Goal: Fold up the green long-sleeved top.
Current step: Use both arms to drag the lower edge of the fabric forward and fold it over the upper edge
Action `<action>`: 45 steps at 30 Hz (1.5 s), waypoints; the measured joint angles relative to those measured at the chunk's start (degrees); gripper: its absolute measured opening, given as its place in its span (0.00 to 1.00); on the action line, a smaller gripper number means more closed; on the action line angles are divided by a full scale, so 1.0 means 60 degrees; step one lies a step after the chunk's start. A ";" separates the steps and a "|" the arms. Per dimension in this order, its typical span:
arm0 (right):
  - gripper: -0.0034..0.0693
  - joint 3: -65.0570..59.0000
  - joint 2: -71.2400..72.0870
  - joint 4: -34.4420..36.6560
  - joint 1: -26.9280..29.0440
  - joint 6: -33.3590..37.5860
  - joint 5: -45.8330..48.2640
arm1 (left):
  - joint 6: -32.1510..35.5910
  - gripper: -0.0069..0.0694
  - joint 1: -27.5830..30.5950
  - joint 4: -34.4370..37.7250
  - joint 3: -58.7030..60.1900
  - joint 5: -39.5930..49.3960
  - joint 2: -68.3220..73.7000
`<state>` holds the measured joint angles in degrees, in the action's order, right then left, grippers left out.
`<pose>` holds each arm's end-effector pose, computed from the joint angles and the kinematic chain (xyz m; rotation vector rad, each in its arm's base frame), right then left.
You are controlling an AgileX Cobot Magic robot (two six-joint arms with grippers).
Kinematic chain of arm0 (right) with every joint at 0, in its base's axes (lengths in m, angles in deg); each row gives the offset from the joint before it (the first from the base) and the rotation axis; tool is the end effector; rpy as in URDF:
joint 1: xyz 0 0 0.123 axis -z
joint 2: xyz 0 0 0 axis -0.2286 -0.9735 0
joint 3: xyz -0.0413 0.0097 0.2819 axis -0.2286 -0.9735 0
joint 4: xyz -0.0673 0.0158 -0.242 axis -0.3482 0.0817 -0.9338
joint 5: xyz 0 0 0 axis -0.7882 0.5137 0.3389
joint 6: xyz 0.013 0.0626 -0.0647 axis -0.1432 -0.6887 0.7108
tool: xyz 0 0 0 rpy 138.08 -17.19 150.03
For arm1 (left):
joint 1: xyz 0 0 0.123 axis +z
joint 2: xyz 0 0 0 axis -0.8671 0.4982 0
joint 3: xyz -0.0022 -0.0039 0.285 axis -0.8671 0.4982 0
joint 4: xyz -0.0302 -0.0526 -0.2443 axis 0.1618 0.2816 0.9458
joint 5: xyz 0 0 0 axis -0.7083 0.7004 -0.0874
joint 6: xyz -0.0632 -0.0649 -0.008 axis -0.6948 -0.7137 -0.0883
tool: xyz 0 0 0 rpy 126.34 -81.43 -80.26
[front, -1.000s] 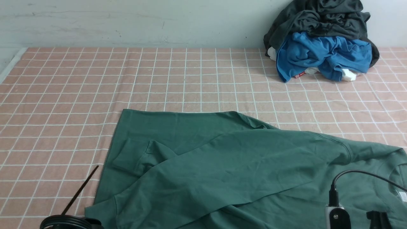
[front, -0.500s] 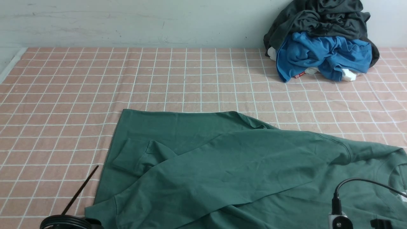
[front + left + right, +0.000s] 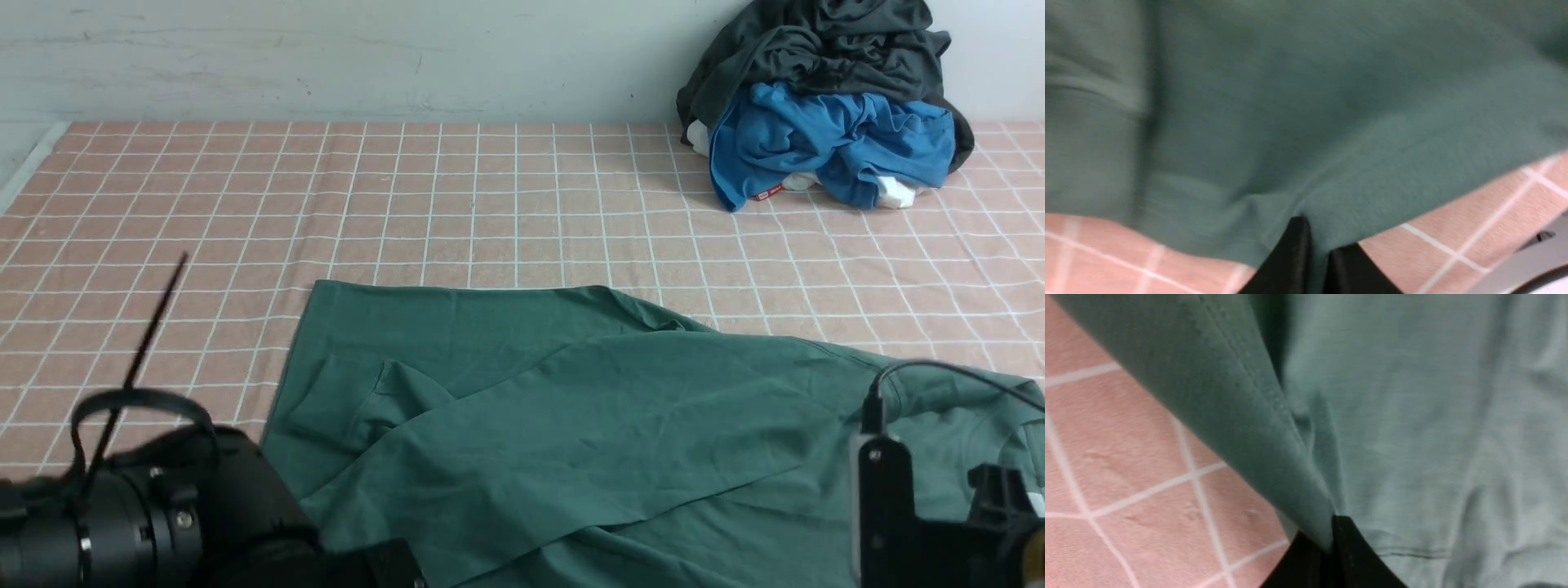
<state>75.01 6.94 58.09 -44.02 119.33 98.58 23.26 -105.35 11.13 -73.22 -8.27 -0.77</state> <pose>0.1551 0.0737 0.2075 -1.7267 2.3948 -0.2900 0.1484 -0.1411 0.1916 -1.5279 -2.7008 -0.1229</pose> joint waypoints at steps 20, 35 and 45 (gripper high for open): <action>0.04 0.6562 -0.4451 0.3480 0.4102 0.2223 0.2709 | 0.3606 0.11 0.4918 0.0747 -0.7805 0.1670 0.3244; 0.05 0.9397 -0.7710 0.3689 0.4151 0.1755 0.2406 | 0.3622 0.11 0.5746 0.0862 -1.0726 0.1933 0.6485; 0.21 0.9557 -0.8626 0.3097 0.4151 0.0694 0.0677 | 0.3513 0.14 0.5957 0.0862 -1.1036 0.0066 0.7710</action>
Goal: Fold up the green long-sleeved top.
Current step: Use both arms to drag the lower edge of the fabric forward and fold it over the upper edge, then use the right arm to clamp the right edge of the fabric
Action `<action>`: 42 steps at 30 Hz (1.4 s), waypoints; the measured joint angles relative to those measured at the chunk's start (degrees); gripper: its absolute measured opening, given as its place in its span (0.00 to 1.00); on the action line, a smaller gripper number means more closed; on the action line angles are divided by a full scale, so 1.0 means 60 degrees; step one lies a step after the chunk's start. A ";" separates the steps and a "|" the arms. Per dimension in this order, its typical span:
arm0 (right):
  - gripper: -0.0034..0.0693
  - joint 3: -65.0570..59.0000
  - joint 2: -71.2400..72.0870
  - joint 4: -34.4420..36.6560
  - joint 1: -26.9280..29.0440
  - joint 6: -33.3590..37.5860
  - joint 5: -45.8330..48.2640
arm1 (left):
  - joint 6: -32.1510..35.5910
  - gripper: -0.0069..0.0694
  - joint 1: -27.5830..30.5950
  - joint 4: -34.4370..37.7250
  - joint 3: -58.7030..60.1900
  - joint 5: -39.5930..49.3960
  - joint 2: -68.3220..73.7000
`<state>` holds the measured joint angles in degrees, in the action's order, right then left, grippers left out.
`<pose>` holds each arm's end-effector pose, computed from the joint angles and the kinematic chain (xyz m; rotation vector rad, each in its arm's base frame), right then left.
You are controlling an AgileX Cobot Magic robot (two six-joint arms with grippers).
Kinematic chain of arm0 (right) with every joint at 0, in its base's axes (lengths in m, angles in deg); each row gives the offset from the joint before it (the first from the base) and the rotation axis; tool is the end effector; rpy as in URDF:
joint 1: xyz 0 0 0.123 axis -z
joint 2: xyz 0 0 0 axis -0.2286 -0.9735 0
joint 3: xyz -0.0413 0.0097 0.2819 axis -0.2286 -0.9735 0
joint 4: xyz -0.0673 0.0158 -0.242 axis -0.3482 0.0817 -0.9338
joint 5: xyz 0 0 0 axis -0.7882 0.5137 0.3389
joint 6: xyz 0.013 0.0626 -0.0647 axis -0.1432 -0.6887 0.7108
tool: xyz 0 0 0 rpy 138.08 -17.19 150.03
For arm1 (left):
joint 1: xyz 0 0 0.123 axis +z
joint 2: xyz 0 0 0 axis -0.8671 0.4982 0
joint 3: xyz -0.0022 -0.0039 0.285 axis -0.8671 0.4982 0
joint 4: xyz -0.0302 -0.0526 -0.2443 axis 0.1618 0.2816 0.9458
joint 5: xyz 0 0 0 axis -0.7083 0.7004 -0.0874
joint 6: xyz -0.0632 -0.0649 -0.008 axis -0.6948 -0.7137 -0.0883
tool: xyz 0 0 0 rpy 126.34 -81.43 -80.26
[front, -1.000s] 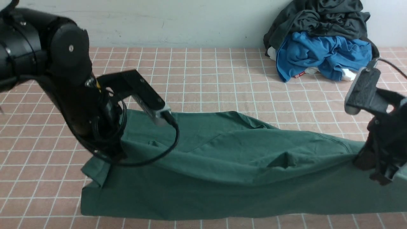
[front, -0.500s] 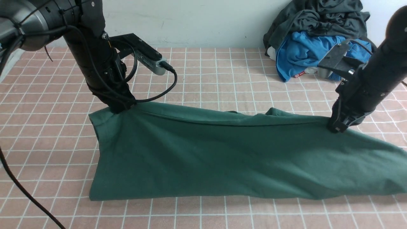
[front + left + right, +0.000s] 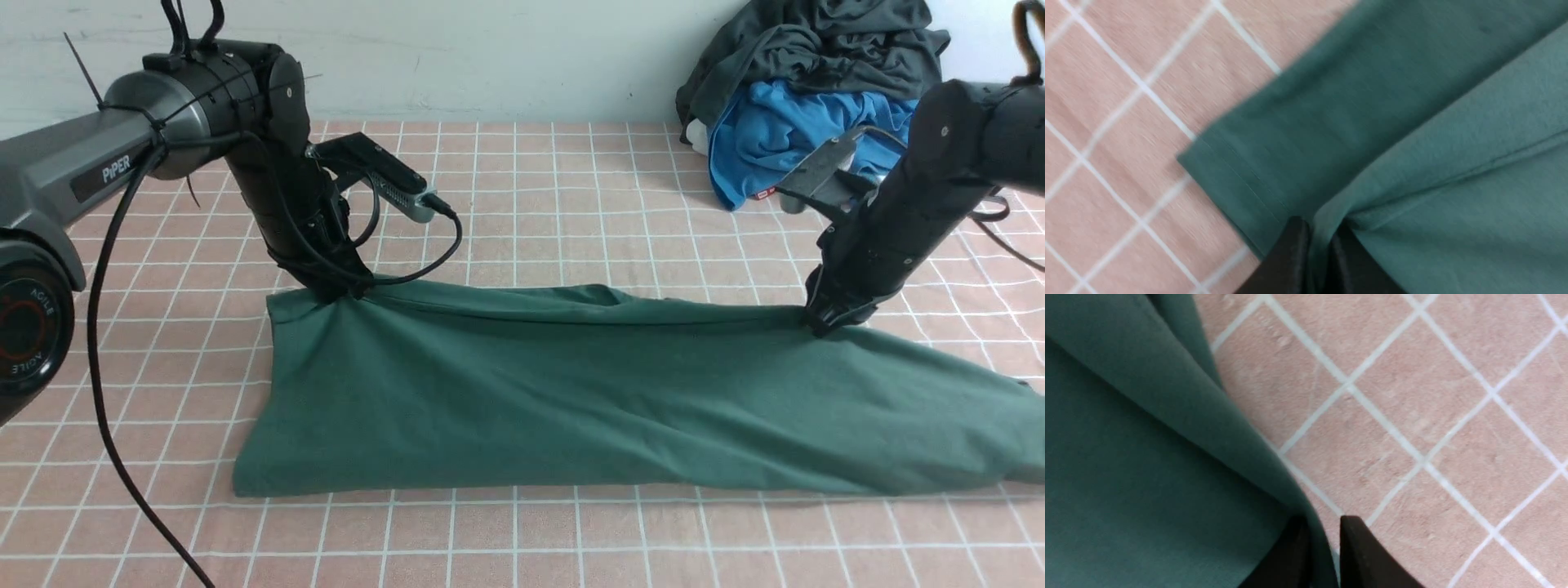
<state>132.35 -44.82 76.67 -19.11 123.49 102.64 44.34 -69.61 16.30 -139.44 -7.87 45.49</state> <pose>0.4232 0.0506 0.1846 -1.0158 2.7380 0.0322 0.4668 -0.0790 0.1950 1.0159 2.6742 0.0652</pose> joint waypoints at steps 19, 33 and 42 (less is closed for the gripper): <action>0.49 0.1458 0.0373 0.1040 -0.0130 -0.2194 0.1007 | -0.2281 0.55 -0.0058 -0.0005 -0.0256 0.1406 -0.0759; 0.33 -0.0423 0.2291 0.0695 -0.0178 -0.3288 0.2534 | -0.1973 0.09 -0.2262 0.0678 0.4476 0.0377 -0.2144; 0.34 -0.3416 0.2605 -0.1254 0.0753 -0.5362 0.0895 | -0.1983 0.09 -0.1984 0.0894 0.5640 -0.0915 -0.2400</action>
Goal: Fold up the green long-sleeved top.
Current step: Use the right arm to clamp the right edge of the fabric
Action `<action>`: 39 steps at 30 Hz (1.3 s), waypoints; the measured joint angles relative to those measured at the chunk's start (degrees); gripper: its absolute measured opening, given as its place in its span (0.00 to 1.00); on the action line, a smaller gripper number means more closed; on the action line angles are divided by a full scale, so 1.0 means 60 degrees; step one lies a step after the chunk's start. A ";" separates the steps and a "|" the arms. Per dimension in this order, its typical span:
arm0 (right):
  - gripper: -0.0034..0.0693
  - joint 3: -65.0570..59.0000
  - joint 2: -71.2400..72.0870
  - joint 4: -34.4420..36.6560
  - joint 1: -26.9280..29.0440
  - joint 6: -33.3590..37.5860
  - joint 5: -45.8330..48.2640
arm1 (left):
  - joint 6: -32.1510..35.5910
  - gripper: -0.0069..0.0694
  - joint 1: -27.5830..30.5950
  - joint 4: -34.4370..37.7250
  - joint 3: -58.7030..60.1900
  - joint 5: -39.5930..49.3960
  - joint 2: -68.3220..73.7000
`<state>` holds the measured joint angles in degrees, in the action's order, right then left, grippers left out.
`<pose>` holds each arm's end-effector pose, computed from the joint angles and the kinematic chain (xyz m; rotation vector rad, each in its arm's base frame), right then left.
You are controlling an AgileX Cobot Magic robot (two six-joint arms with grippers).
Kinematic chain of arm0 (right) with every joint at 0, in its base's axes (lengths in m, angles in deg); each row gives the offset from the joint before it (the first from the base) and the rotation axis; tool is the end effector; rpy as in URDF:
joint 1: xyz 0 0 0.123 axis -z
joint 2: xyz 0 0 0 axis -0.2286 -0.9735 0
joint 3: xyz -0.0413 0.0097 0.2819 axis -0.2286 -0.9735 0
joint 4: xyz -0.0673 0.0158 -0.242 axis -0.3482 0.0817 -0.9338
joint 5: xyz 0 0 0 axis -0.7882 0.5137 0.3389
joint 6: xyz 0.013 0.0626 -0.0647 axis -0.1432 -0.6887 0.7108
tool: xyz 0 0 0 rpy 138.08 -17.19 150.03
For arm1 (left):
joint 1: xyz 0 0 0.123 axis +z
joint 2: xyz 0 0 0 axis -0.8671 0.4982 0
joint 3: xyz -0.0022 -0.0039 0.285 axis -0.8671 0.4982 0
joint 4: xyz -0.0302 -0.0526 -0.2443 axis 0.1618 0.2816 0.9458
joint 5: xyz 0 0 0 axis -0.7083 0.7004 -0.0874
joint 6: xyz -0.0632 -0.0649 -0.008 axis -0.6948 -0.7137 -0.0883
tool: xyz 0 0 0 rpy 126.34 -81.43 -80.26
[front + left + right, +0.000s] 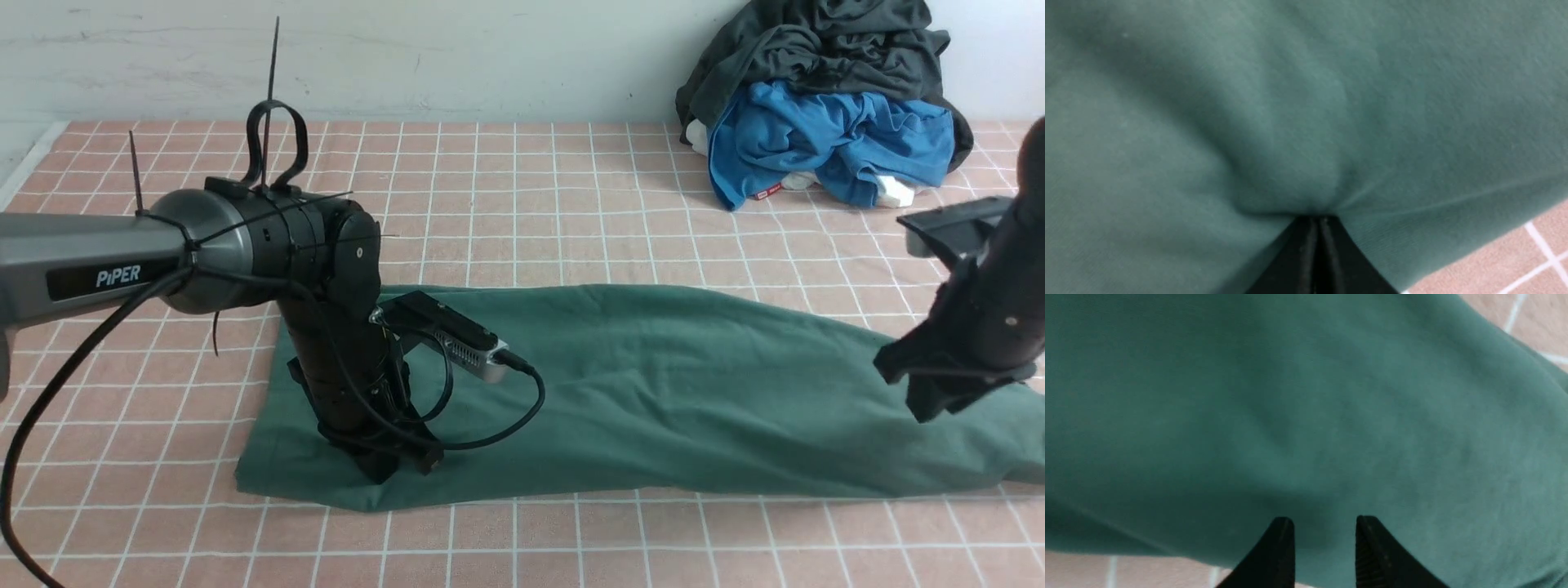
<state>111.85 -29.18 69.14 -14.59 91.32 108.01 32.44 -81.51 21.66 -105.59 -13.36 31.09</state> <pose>0.3341 0.0050 0.1995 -0.2096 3.1068 -0.0538 0.3383 -0.1408 0.1551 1.0180 2.9275 -0.1339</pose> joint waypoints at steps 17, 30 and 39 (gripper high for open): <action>0.79 -0.0207 -0.0978 -0.0293 0.2425 -0.1125 -0.1570 | 0.0000 0.09 0.0152 0.0176 0.0056 -0.0121 -0.0034; 0.79 -0.0196 -0.1315 0.0366 0.2432 -0.0880 -0.2161 | 0.0000 0.09 0.0159 0.0176 0.0066 -0.0131 -0.0042; 0.56 -0.0135 -0.1391 0.1254 0.2442 0.0288 -0.2116 | 0.0000 0.09 0.0170 0.0176 0.0066 -0.0140 -0.0042</action>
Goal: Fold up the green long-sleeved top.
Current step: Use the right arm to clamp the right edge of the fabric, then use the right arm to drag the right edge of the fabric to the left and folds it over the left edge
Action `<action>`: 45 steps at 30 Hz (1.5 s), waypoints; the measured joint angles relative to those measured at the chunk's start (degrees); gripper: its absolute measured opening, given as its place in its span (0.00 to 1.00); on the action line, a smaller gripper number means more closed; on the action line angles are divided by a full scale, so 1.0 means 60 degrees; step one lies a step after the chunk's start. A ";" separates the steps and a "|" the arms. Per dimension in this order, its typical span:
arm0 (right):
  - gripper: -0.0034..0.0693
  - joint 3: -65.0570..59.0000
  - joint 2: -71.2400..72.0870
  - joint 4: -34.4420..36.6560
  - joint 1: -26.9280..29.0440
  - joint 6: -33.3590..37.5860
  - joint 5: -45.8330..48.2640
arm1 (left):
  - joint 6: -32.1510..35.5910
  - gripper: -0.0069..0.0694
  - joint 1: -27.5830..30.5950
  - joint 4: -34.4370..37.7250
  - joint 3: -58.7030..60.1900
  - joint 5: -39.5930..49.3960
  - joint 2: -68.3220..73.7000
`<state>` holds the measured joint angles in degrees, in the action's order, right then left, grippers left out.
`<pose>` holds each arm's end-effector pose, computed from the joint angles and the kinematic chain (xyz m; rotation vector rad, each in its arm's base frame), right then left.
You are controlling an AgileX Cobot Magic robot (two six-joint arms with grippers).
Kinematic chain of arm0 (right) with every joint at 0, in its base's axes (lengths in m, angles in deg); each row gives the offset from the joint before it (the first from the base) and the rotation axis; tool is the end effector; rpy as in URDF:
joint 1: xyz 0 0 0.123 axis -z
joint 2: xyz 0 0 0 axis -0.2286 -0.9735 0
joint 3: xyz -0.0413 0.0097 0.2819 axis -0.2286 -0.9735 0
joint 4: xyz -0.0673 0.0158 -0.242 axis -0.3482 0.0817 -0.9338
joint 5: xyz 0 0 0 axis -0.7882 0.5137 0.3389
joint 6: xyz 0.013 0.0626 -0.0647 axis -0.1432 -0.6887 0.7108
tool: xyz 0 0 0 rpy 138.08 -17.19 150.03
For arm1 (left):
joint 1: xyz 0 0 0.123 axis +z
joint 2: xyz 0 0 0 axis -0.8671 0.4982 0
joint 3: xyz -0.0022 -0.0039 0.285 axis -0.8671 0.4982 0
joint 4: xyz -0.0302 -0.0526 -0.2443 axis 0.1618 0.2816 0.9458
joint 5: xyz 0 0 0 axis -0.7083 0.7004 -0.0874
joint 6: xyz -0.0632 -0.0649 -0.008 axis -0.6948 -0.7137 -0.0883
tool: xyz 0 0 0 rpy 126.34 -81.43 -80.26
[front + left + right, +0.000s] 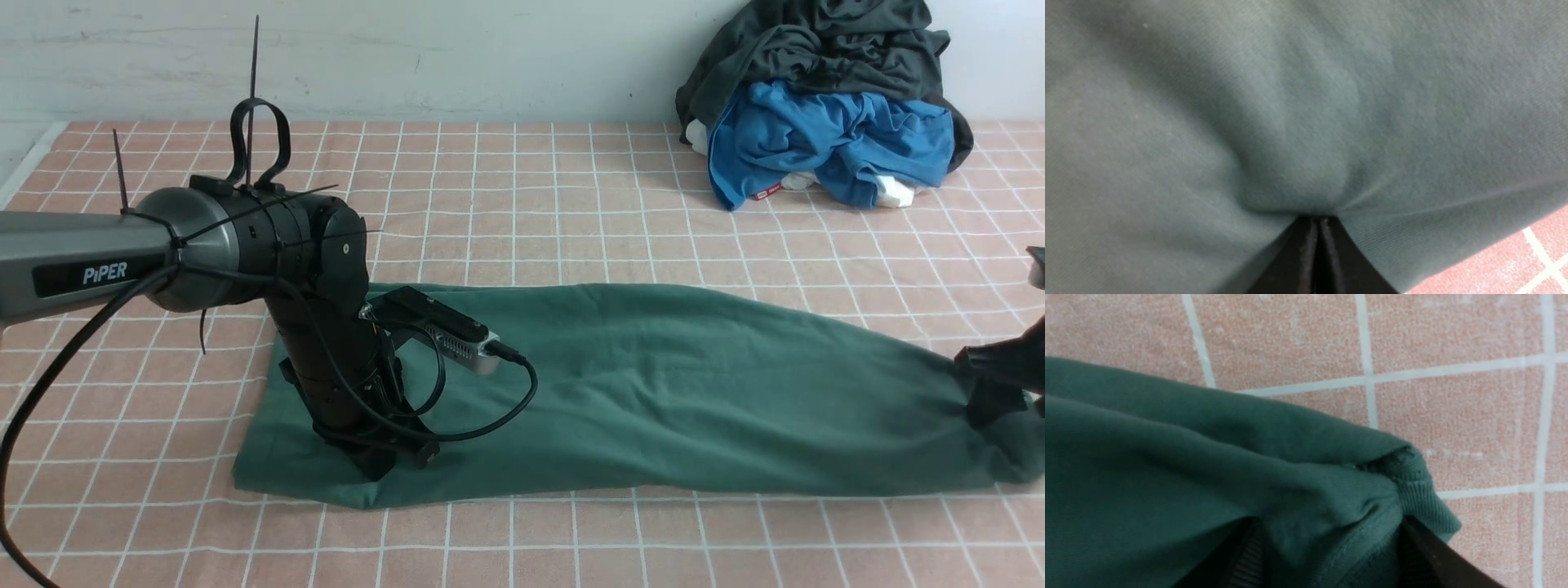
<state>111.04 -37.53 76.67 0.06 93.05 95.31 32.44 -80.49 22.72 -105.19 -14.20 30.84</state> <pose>0.3506 -0.0764 0.1471 0.2570 3.0283 0.0825 0.3401 -0.1359 0.1553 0.9704 2.9291 -0.1550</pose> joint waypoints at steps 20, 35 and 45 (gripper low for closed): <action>0.13 0.0351 0.2437 -0.3950 -0.0012 -0.1849 0.1111 | 0.0000 0.09 0.0076 -0.0593 -0.0091 0.0065 -0.1010; 0.13 0.4494 0.3214 -0.1158 -0.4318 -0.0241 0.3826 | -0.0646 0.09 0.0076 -0.2198 -0.0405 0.0602 -0.4553; 0.13 0.4789 0.0677 0.1647 -0.6899 -0.0241 0.1349 | -0.0939 0.09 0.0076 -0.2479 -0.0405 0.0911 -0.5374</action>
<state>139.78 -33.47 86.55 -41.33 91.60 103.40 26.80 -80.03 7.85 -107.62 -8.73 -1.40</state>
